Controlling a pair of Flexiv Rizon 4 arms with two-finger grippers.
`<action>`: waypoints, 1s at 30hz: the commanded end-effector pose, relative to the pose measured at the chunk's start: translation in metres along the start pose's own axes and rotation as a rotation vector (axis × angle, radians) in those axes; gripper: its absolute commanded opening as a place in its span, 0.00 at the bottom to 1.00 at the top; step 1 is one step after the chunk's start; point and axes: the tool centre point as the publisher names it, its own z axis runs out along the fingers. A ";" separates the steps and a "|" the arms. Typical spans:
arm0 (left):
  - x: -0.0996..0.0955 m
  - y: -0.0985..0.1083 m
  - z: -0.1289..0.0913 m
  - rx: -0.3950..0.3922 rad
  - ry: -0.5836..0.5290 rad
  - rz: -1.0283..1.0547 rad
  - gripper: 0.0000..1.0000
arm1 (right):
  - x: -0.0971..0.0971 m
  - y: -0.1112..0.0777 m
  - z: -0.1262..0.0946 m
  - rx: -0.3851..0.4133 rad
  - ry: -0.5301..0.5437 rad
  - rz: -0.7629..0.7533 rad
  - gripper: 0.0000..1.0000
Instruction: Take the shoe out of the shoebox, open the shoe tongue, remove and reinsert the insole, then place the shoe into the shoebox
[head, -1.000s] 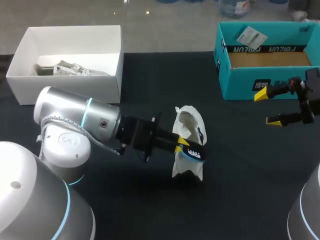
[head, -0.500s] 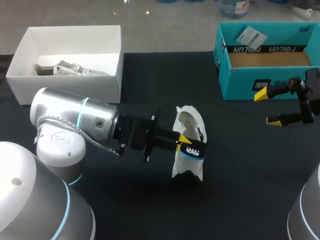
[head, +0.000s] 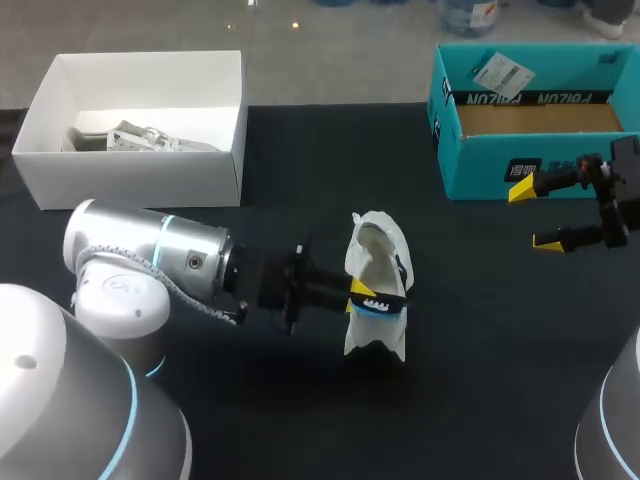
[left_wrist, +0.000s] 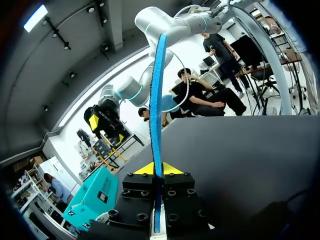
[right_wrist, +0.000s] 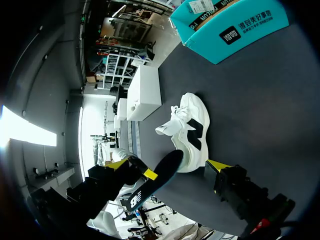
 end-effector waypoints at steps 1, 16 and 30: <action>0.002 0.005 0.010 -0.005 -0.023 0.014 0.00 | 0.000 -0.001 0.000 -0.002 -0.004 0.001 1.00; 0.003 0.034 0.017 -0.080 -0.038 0.014 0.00 | 0.000 -0.001 0.000 -0.002 -0.004 0.001 1.00; -0.006 0.059 0.026 -0.136 -0.046 0.026 0.00 | 0.000 -0.001 0.000 -0.002 -0.004 0.001 1.00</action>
